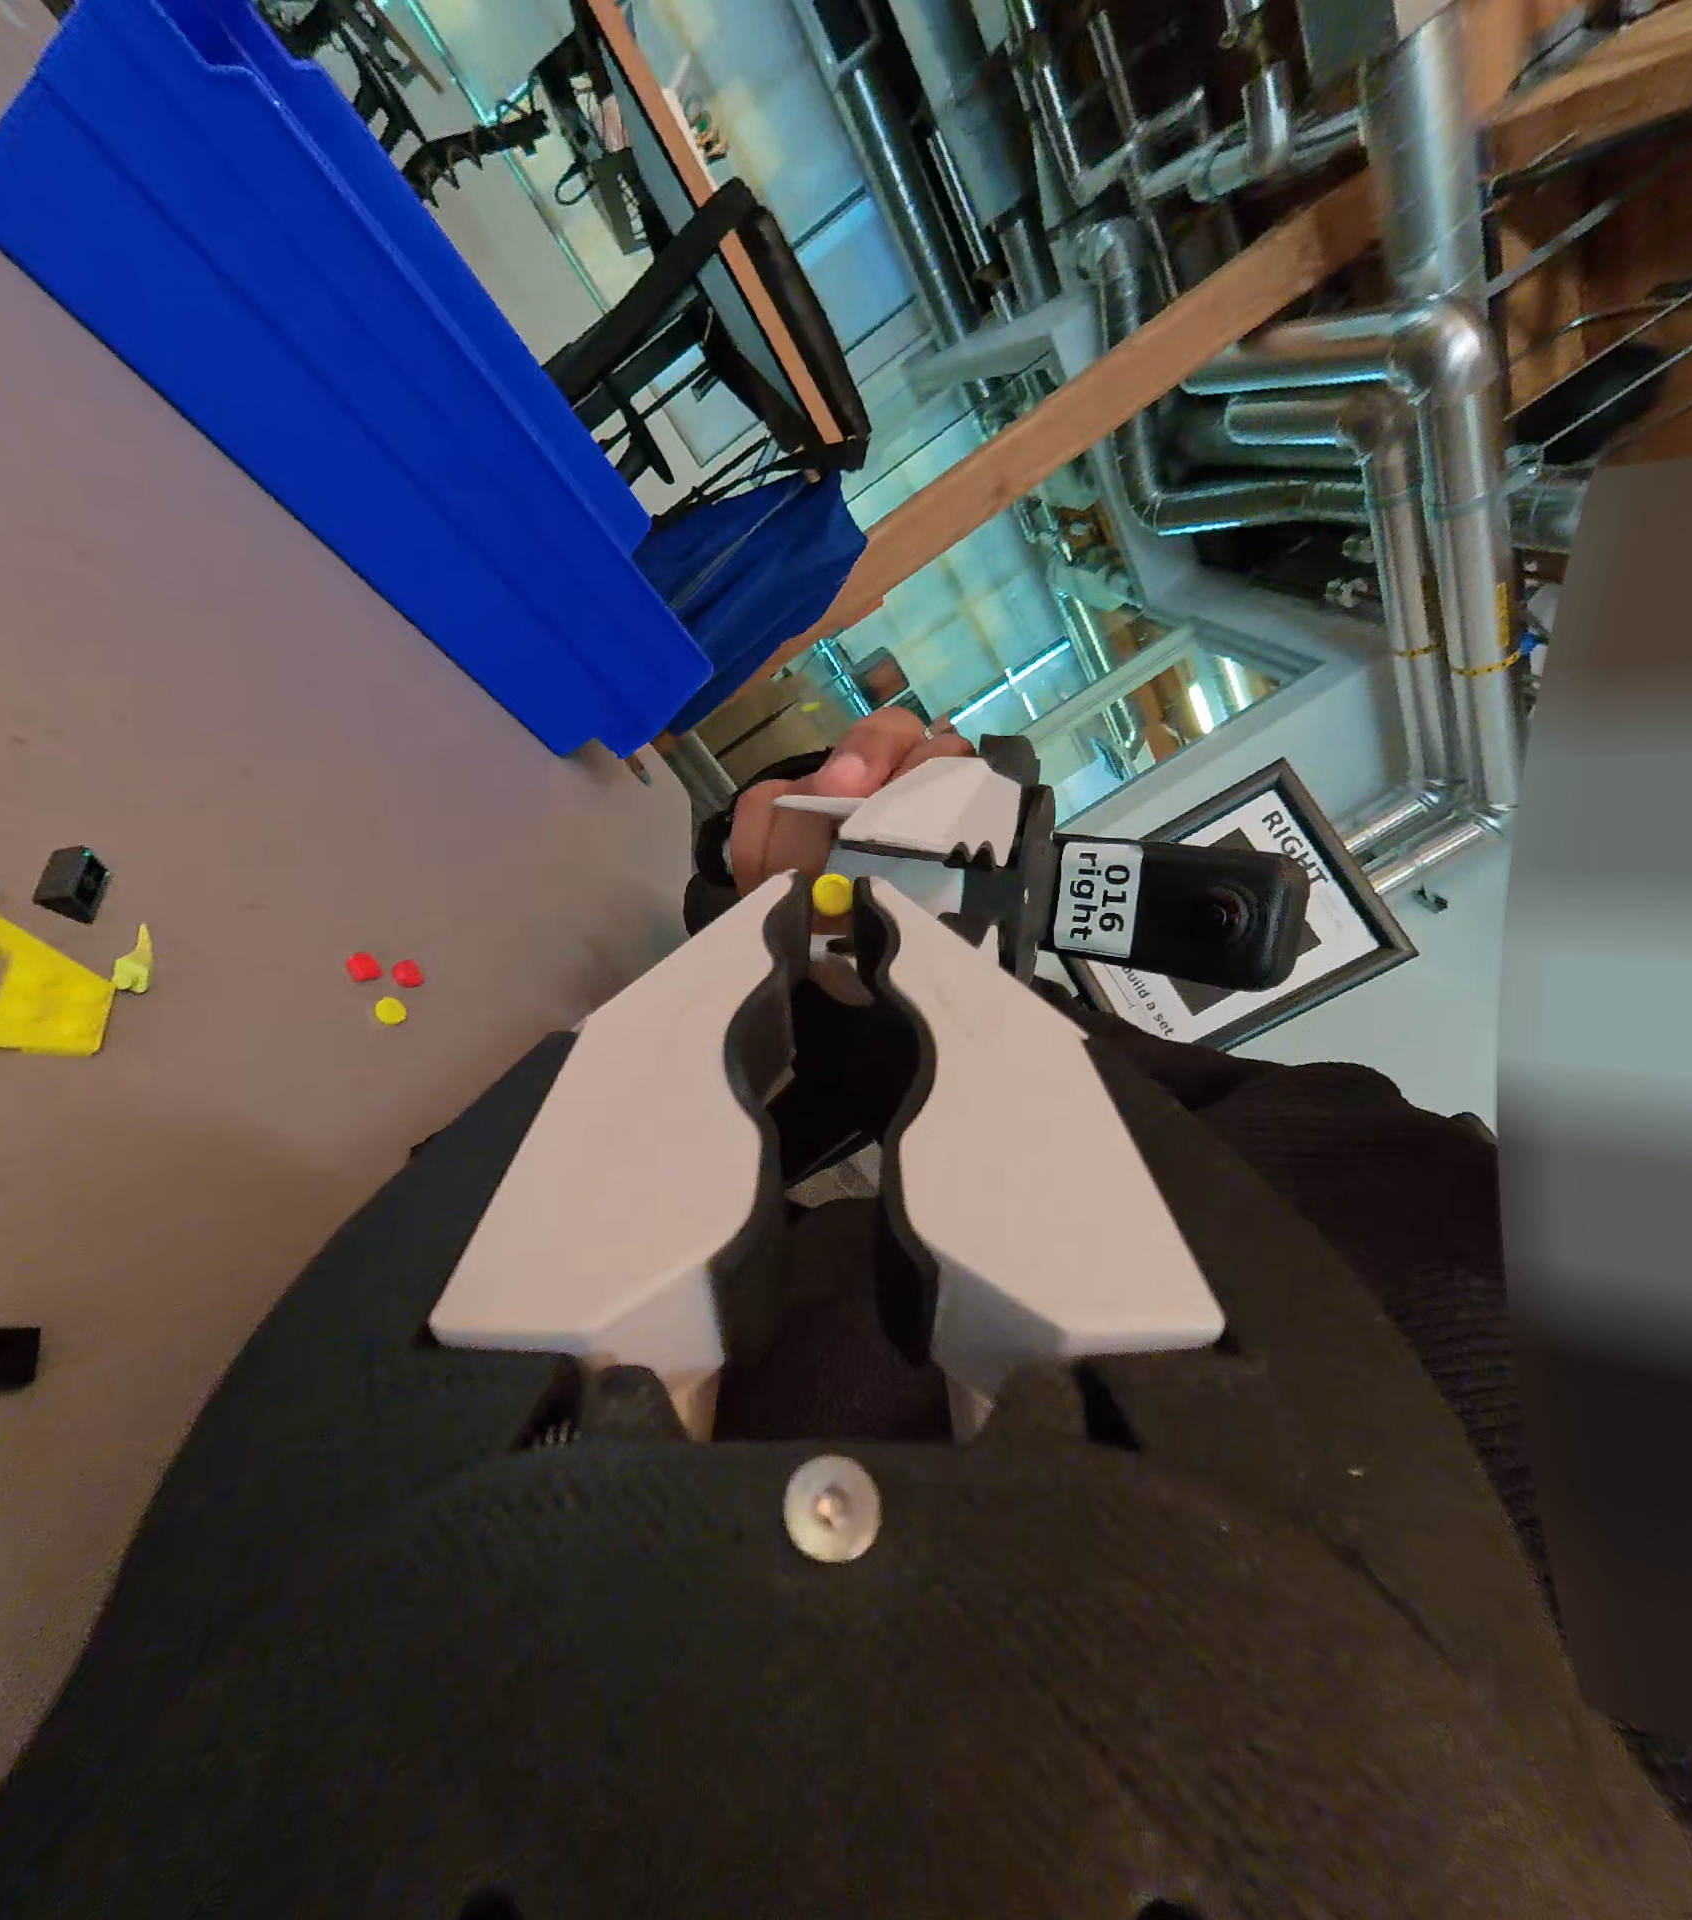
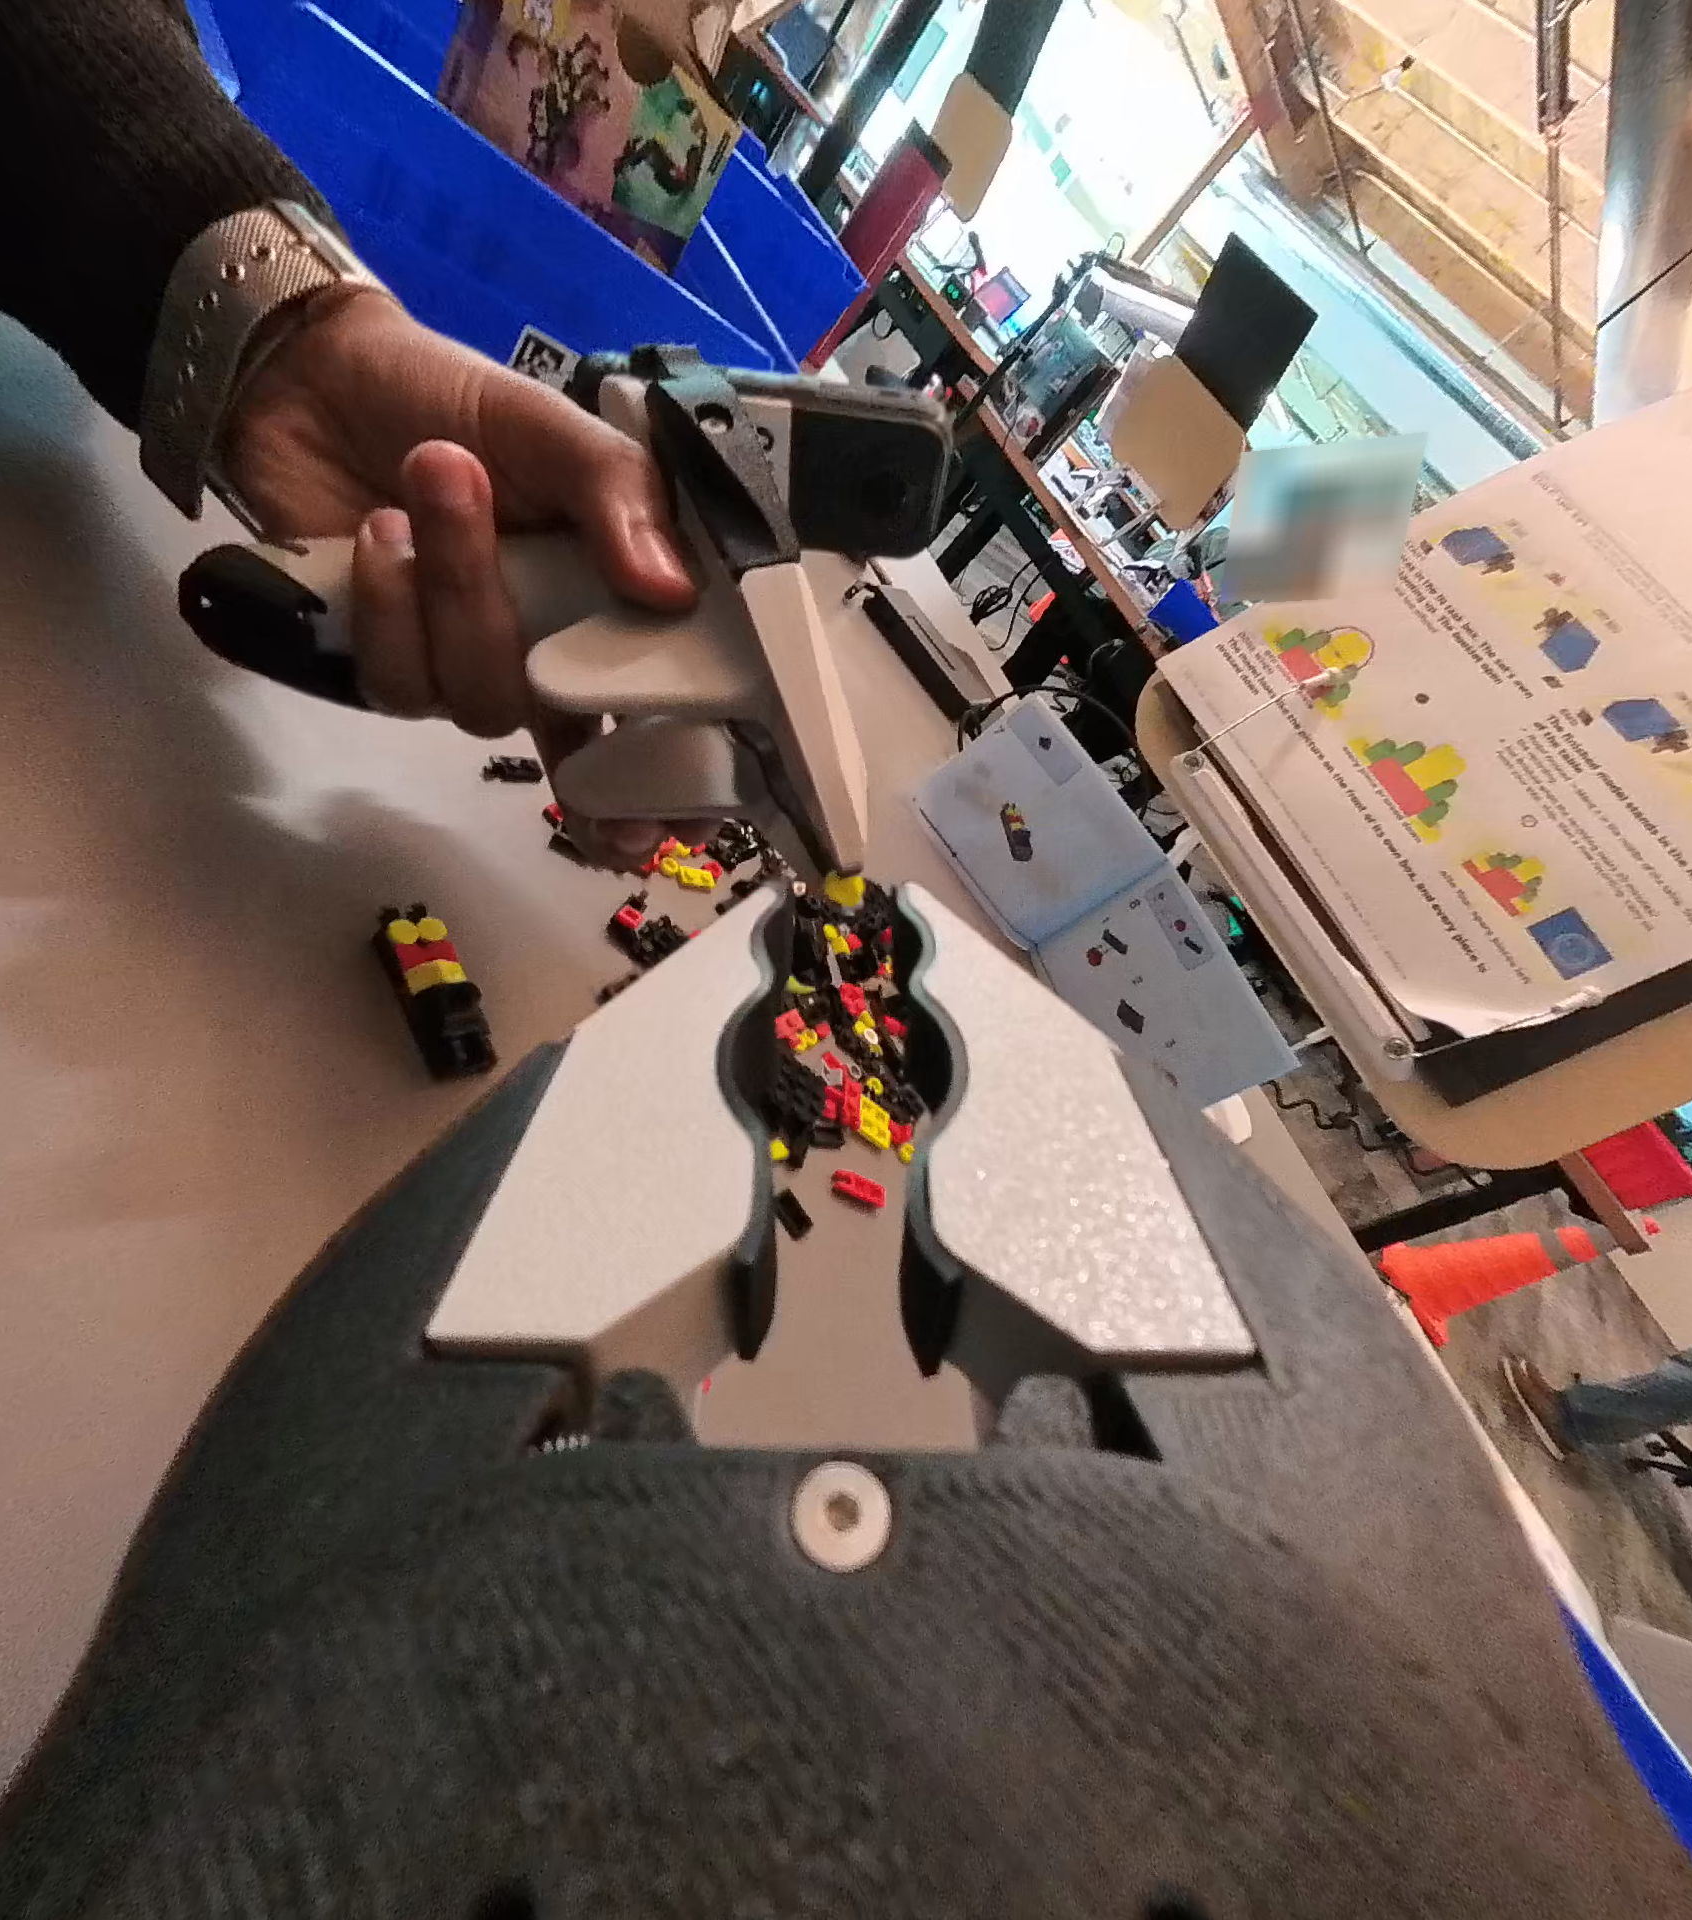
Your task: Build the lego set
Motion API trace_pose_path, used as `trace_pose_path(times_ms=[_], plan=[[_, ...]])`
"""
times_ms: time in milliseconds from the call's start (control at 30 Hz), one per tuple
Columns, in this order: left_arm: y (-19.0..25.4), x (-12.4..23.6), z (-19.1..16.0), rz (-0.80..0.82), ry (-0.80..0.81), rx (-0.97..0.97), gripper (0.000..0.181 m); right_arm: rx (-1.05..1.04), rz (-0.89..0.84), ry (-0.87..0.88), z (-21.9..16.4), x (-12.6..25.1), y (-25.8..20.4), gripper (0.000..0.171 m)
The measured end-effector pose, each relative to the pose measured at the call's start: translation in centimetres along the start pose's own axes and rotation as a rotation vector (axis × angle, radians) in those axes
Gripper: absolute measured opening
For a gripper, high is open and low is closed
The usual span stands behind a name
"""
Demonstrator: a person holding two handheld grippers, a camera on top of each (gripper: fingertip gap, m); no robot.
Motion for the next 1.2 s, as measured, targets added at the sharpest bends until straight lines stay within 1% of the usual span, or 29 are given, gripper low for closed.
trace_pose_path(times_ms=[133, 333, 467, 533, 600, 633, 733, 767, 900, 1000, 1200], plan=[[0.2, -0.2, -0.2, -0.034, 0.015, 0.013, 0.005, -0.007, -0.032, 0.013, 0.3, -0.1, 0.0, 0.015], [0.8, -0.5, -0.5, -0.087, 0.014, 0.012, 0.005, -0.031, -0.034, 0.045, 0.7, 0.0, 0.0, 0.005], [0.7, -0.4, -0.5, -0.074, 0.008, -0.014, 0.005, -0.034, -0.023, 0.027, 0.7, 0.0, 0.0, 0.006], [0.3, -0.2, -0.4, -0.041, 0.008, -0.023, 0.011, -0.044, -0.011, 0.000, 0.4, 0.1, 0.4, 0.006], [0.0, 0.0, -0.4, 0.011, 0.004, -0.066, 0.016, -0.094, 0.053, -0.073, -0.2, 0.3, 0.9, 0.006], [-0.1, 0.1, -0.4, 0.028, 0.000, -0.092, 0.017, -0.146, 0.120, -0.144, -0.8, 0.3, 1.0, 0.006], [0.0, 0.2, -0.3, 0.052, -0.014, -0.153, 0.017, -0.375, 0.391, -0.414, -3.4, 0.5, 0.7, 0.007], [0.0, 0.2, -0.3, 0.057, -0.018, -0.165, 0.016, -0.429, 0.444, -0.478, -4.4, 0.6, 0.5, 0.007], [-0.1, 0.1, -0.5, 0.057, -0.038, -0.170, 0.015, -0.458, 0.533, -0.619, -7.5, 0.7, -0.6, 0.007], [-0.2, 0.1, -0.5, 0.063, -0.042, -0.174, 0.015, -0.485, 0.586, -0.657, -7.9, 0.6, -1.4, 0.007], [-0.3, 0.2, -0.4, 0.062, -0.044, -0.166, 0.014, -0.471, 0.578, -0.641, -7.8, 0.3, -1.7, 0.011]])
Point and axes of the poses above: each gripper's, where its closed fingertips meet, x back along the fingers, z out of its top, y = z × x across the jaws, the point moved 10 cm from there along x, back along the fingers, and after that the axes turned 8 degrees about y, right-handed, at the moved point
